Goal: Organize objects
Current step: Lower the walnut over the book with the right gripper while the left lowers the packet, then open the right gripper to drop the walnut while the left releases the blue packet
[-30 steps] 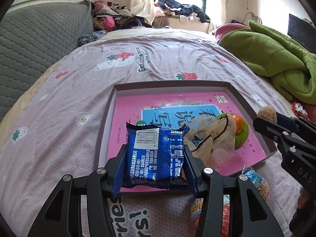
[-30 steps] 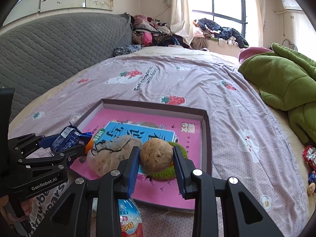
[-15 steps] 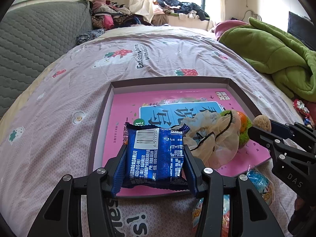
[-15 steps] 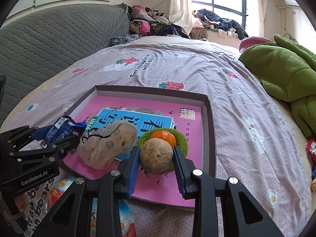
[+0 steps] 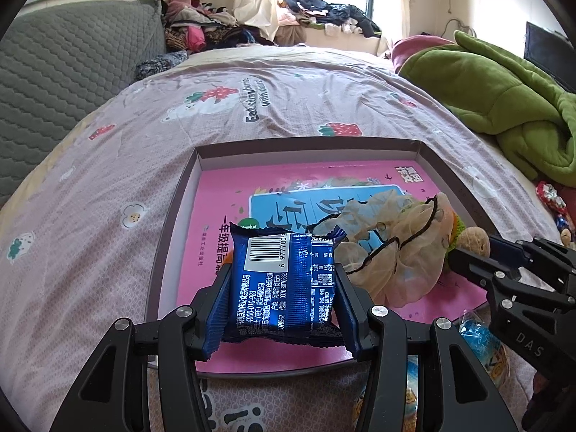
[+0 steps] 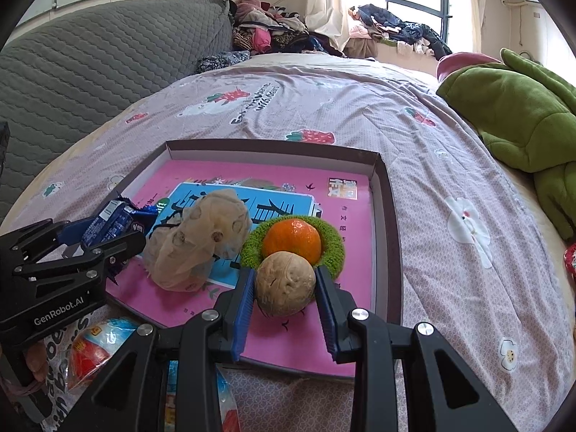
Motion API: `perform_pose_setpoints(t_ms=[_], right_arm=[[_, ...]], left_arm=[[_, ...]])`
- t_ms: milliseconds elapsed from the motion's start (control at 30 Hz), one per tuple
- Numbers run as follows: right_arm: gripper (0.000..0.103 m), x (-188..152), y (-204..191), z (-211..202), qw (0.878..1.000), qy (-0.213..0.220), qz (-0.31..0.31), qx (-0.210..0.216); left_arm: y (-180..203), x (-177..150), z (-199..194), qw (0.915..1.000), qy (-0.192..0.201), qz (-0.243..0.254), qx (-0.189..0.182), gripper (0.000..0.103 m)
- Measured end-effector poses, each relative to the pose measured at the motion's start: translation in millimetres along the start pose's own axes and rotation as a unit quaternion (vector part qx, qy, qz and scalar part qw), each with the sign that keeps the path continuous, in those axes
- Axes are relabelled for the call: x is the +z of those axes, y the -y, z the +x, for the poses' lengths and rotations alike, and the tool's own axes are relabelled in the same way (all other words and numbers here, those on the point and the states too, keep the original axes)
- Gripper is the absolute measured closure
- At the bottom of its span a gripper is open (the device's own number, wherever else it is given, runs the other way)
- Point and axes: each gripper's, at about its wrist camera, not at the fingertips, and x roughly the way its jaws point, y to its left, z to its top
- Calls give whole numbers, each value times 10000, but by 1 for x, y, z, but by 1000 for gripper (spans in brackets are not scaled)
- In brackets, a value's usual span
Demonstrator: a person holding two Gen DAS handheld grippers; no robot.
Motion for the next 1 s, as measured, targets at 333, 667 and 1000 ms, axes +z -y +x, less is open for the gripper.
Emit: perform_pose_setpoints(t_ms=[333, 667, 1000], right_arm=[[69, -4, 1, 8, 9999, -115, 25, -14], [69, -5, 3, 12, 9997, -193, 131, 7], [69, -3, 5, 8, 9997, -151, 198, -54]], left_arm=[[5, 5, 5, 9999, 44, 108, 117, 49], [5, 2, 1, 9999, 11, 105, 120, 49], [8, -3, -1, 9998, -29, 136, 105, 48]])
